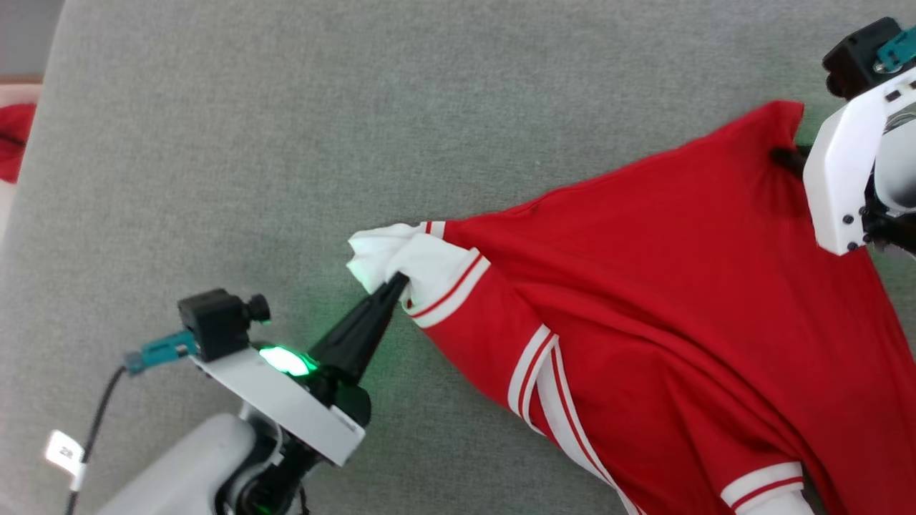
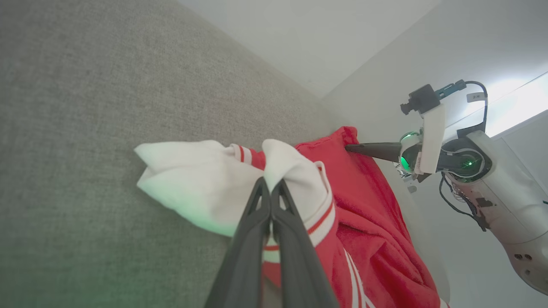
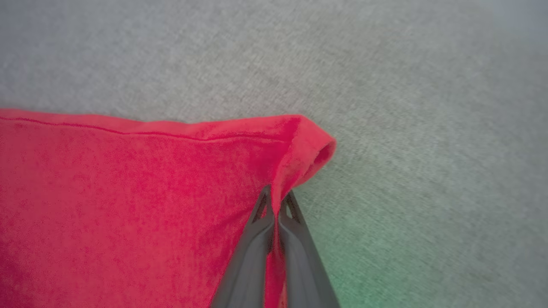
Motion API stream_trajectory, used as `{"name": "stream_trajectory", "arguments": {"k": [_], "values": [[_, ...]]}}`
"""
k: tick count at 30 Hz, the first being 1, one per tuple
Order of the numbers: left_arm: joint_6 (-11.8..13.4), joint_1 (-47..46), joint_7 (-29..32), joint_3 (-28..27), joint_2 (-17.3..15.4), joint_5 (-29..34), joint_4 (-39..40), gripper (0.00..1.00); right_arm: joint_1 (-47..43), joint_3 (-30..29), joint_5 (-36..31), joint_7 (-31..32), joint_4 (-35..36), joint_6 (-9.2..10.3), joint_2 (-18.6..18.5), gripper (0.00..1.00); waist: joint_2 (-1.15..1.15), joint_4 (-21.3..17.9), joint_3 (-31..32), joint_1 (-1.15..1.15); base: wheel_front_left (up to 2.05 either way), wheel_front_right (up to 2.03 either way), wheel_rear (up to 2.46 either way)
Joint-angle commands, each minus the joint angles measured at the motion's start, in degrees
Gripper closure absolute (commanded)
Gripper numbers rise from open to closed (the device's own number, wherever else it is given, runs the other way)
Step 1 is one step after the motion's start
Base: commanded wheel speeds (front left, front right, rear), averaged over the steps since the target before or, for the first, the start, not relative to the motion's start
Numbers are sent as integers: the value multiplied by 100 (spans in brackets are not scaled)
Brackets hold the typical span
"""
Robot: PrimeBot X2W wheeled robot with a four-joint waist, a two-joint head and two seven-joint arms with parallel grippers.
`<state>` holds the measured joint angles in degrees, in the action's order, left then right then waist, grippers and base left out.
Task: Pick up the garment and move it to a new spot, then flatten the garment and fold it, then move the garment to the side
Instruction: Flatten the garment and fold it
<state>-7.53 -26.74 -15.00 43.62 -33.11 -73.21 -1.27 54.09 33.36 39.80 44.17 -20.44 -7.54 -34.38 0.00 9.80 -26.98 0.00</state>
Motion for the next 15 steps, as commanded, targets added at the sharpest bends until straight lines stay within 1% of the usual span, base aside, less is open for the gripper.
{"name": "stream_trajectory", "arguments": {"k": [1, 5, 7, 8, 9, 10, 13, 15], "values": [[8, -100, -20, -22, -78, -32, 12, 100, 43, -98, 38, -209, -134, 11, 9, 100, 0, -79, 93, 0, 0, 0, 0], [8, -301, -21, -69, -290, -110, 96, 100, 239, -424, 23, -860, -446, 10, 162, 100, 0, -201, 226, 0, 0, 0, 0], [7, -508, 10, -68, -376, -261, 213, 100, 346, -650, -42, -1181, -632, 10, 230, 100, 0, -264, 274, 0, 0, 0, 0], [8, -657, 64, -63, -478, -286, 231, 100, 414, -775, -65, -1328, -734, 10, 263, 100, 0, -290, 294, 0, 0, 0, 0], [8, -838, 126, -51, -591, -253, 211, 100, 493, -913, -108, -1481, -822, 10, 302, 100, 0, -321, 309, 0, 0, 0, 0], [8, -1026, 205, -24, -638, -244, 202, 100, 585, -1065, -164, -1626, -923, 10, 345, 100, 0, -348, 317, 0, 0, 0, 0], [8, -1769, 462, -41, -713, -388, 101, 100, 938, -1549, -334, -2028, -1262, 10, 487, 100, 0, -447, 279, 0, 0, 0, 0], [8, -2325, 638, -131, -700, -533, -116, 100, 1257, -1906, -488, -2302, -1501, 10, 592, 100, 0, -508, 217, 0, 0, 0, 0]]}}
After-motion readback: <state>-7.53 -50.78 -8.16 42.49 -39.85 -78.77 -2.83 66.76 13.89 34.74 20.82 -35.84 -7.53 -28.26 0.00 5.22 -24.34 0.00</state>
